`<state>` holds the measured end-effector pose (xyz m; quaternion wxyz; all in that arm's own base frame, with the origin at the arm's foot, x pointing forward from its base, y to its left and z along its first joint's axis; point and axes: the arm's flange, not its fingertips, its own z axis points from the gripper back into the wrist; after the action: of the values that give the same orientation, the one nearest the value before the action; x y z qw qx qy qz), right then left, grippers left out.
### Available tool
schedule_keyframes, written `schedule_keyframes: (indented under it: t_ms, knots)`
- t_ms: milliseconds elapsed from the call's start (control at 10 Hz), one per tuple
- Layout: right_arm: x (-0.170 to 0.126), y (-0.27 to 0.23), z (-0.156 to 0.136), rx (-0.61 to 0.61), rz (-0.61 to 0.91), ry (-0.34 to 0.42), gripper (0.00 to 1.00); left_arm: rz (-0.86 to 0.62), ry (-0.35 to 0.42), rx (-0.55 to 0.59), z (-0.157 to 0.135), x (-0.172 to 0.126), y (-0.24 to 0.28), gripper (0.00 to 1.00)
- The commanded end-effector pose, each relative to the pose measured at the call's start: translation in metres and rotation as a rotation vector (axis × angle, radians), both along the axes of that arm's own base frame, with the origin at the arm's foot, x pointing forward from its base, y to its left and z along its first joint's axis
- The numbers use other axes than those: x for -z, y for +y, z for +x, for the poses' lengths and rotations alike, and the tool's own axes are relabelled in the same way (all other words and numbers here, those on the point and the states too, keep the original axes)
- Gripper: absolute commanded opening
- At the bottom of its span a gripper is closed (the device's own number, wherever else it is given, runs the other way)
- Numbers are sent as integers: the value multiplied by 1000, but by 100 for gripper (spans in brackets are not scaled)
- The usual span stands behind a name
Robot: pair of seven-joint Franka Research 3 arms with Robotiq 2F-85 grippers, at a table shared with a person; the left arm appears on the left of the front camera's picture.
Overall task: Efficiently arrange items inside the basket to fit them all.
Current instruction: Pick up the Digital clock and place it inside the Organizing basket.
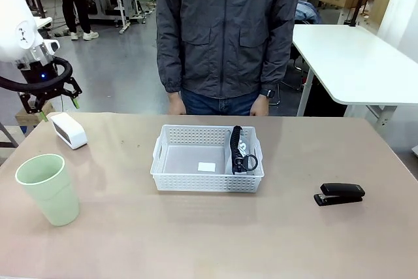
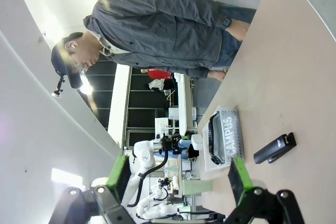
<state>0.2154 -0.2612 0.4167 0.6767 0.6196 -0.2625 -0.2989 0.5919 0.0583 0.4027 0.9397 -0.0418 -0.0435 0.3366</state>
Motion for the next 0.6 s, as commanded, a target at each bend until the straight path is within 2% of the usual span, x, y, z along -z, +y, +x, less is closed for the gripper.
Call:
schedule_keyframes:
  t_ms: [0, 100, 200, 500]
  knots:
    - [-2, 0, 2, 8, -6, -32, 100, -9, 50, -27, 3, 12, 8, 100]
    - [-2, 0, 2, 8, -6, -32, 100, -13, 77, -38, 1, 13, 7, 100]
    - [-2, 0, 2, 8, -6, -32, 100, -16, 60, -42, -1, 17, 6, 100]
    - [-2, 0, 2, 8, -6, -32, 100, -76, 64, -26, 10, 53, 11, 100]
